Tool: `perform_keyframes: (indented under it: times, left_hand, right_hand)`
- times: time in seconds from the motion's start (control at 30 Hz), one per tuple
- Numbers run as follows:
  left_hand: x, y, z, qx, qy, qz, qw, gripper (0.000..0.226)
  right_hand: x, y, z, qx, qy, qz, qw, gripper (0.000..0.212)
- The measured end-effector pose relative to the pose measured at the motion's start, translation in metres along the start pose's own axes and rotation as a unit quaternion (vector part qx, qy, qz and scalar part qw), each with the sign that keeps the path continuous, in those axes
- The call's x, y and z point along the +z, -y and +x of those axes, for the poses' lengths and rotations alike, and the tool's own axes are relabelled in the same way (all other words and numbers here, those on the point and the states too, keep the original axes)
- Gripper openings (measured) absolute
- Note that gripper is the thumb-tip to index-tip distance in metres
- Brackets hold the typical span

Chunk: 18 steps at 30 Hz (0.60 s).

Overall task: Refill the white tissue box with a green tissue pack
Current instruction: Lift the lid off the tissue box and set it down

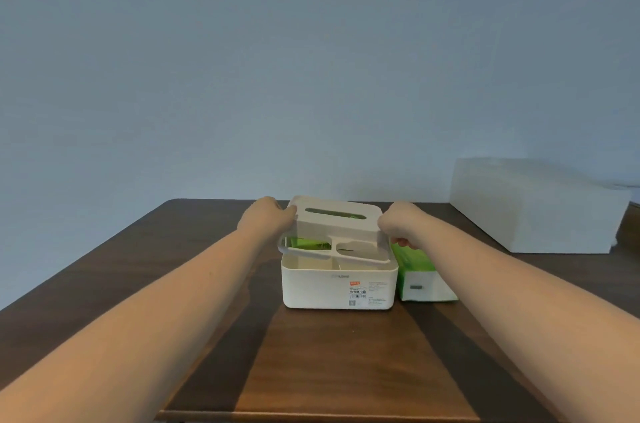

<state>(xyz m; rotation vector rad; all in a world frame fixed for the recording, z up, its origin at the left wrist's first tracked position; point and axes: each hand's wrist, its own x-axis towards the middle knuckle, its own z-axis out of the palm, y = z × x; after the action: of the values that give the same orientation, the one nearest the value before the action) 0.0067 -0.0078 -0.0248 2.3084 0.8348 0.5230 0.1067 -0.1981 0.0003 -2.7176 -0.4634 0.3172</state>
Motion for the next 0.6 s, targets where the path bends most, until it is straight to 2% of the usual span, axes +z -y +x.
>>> perform_keyframes:
  times: [0.1, 0.17, 0.27, 0.33, 0.43, 0.6]
  left_hand:
    - [-0.001, 0.0, 0.003, -0.021, -0.017, -0.057, 0.998, 0.009]
    - [0.0, 0.002, 0.005, -0.045, -0.001, -0.059, 0.997, 0.005]
    - [0.007, 0.007, 0.012, -0.06, -0.001, -0.062, 0.996, 0.019]
    - [0.009, 0.012, 0.014, -0.062, -0.009, -0.075, 0.995, 0.016]
    - [0.006, 0.015, 0.016, -0.052, -0.017, -0.104, 0.993, 0.012]
    - [-0.003, 0.009, 0.016, -0.027, -0.004, -0.115, 0.993, 0.019]
  right_hand:
    - [0.0, 0.011, 0.002, 0.004, -0.003, 0.058, 0.998, 0.015]
    - [0.001, 0.017, 0.004, -0.009, -0.023, 0.023, 0.999, 0.015]
    - [-0.005, 0.016, 0.006, 0.002, -0.046, -0.026, 0.999, 0.009]
    - [-0.006, 0.013, 0.006, 0.02, -0.001, -0.078, 0.997, 0.018]
    - [-0.003, 0.014, 0.007, 0.03, 0.035, -0.089, 0.995, 0.014]
    - [0.003, 0.02, 0.021, 0.029, -0.008, -0.128, 0.991, 0.017]
